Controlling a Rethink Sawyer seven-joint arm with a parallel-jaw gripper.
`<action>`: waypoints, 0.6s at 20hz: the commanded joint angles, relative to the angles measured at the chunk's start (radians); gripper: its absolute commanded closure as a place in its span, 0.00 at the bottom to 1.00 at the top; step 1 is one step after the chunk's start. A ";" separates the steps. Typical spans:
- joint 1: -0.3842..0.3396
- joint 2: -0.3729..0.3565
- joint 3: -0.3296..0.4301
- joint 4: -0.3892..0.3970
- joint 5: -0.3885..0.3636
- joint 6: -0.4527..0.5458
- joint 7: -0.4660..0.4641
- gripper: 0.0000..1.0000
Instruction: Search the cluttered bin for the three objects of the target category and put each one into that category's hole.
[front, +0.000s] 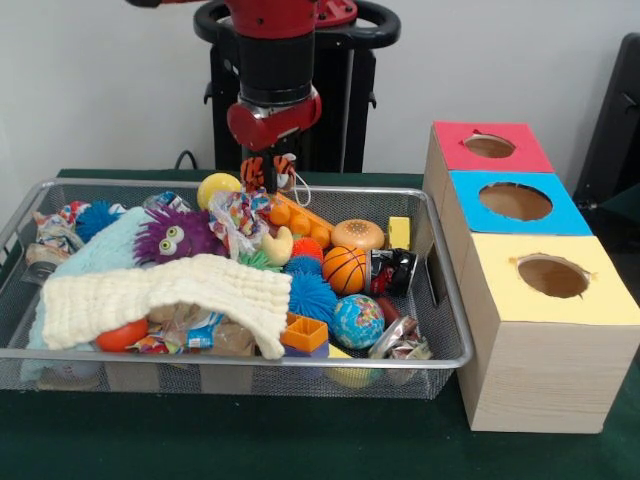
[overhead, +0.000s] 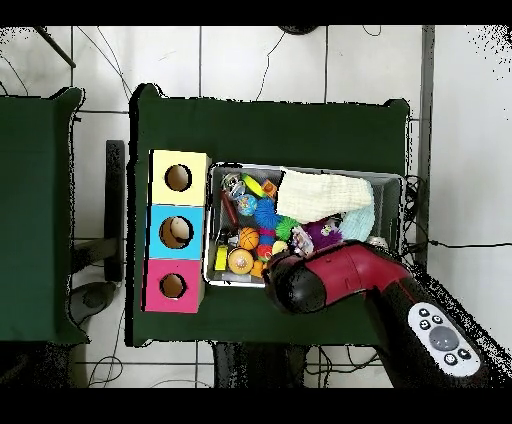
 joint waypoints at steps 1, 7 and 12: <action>0.075 -0.032 -0.174 0.004 0.061 -0.117 0.367 1.00; 0.123 -0.080 -0.213 0.014 0.099 -0.107 0.344 1.00; 0.180 -0.072 -0.347 0.044 0.150 -0.232 0.518 1.00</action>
